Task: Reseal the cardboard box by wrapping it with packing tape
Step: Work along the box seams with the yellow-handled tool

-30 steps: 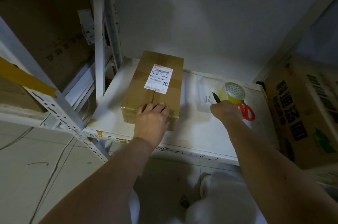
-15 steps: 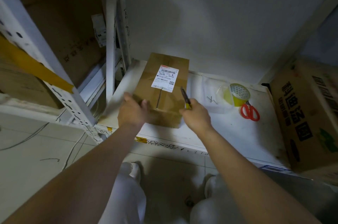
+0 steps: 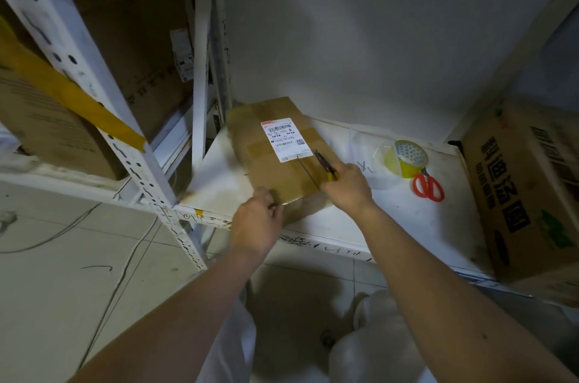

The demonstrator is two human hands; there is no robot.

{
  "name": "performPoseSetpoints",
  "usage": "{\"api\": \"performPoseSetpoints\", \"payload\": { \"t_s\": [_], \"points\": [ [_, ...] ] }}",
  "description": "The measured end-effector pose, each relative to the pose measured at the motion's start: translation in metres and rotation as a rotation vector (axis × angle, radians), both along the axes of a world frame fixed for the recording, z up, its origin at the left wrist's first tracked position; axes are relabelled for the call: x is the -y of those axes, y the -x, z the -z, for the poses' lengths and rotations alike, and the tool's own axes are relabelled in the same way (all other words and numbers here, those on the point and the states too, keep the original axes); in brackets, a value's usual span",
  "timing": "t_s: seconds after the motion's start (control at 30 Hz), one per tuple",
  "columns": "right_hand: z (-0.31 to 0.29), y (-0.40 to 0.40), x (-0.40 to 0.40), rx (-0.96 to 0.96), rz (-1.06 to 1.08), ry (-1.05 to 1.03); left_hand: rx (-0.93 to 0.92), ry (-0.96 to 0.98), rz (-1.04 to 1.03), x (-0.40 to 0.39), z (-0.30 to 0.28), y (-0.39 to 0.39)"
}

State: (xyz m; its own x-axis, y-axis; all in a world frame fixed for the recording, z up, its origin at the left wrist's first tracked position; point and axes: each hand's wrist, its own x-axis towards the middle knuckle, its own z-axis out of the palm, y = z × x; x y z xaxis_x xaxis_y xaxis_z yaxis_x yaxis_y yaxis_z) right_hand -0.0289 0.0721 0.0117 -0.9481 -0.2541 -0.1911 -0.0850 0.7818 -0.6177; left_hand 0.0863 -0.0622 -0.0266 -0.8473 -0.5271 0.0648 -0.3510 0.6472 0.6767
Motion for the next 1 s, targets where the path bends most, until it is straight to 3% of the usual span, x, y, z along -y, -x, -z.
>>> {"api": "performPoseSetpoints", "payload": {
  "t_s": [0.27,0.47,0.6,0.73,1.0],
  "points": [
    [0.006,-0.033,-0.008,-0.199,0.105,-0.109,0.052,0.009,0.247,-0.01,0.005,0.011],
    [-0.002,-0.07,-0.025,-0.164,0.102,-0.304,0.202,0.505,0.28,-0.002,-0.015,0.025],
    [-0.007,-0.092,-0.024,-0.057,0.029,-0.438,0.41,0.469,0.42,0.001,-0.015,0.037],
    [-0.01,-0.103,-0.015,0.098,0.002,-0.523,0.416,0.461,0.429,0.002,-0.015,0.038],
    [-0.026,-0.104,0.001,0.16,-0.016,-0.584,0.385,0.44,0.435,0.004,-0.013,0.04]
  ]
}}
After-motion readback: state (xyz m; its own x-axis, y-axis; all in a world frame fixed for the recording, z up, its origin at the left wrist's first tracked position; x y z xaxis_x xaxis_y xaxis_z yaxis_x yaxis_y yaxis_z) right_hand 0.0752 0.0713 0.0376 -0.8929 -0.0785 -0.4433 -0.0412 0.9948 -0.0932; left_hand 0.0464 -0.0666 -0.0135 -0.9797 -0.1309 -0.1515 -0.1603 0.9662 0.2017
